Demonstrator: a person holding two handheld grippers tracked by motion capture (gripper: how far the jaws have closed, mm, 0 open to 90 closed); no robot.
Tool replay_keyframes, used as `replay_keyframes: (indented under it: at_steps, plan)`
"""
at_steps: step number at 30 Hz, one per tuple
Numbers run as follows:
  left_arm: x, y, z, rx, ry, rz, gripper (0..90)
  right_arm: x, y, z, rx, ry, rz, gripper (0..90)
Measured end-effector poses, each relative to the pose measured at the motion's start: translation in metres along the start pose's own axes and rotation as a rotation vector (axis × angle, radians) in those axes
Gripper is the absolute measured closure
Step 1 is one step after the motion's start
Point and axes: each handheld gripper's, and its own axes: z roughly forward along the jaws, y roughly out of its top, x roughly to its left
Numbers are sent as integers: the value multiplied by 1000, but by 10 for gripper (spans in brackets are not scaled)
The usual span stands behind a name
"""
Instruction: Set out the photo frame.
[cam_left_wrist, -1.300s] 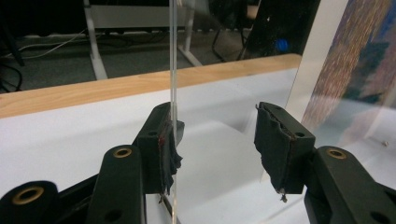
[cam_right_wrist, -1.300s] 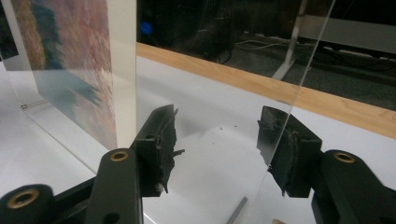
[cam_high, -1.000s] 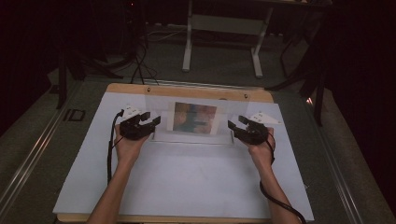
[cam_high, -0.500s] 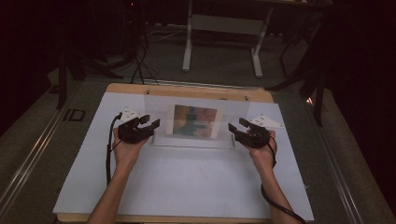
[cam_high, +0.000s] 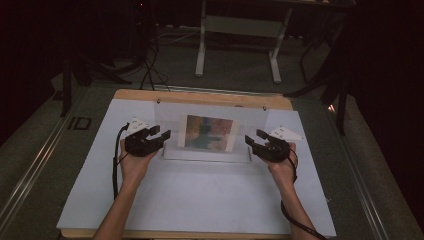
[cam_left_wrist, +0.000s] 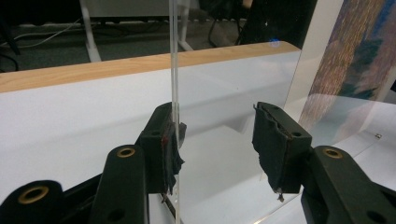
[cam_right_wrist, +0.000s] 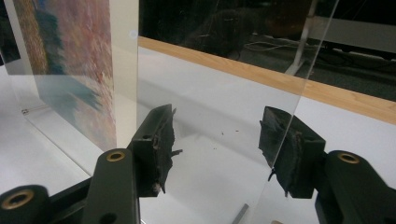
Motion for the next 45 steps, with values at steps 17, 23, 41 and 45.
replay_keyframes:
  at_steps: [17, 23, 41, 45]
  plan:
    - [-1, -3, -4, 25, -15, 26, 514, -3, -2, -2, 12, 39, -24, 444]
    - [4, -4, -5, 22, -31, 13, 489, -5, -2, -2, 13, 53, -36, 440]
    - [24, 4, -24, 29, -35, 30, 449, -24, 3, -14, 63, 96, -49, 433]
    - [29, 5, -28, 16, -33, 15, 451, -33, 4, -20, 70, 99, -34, 437]
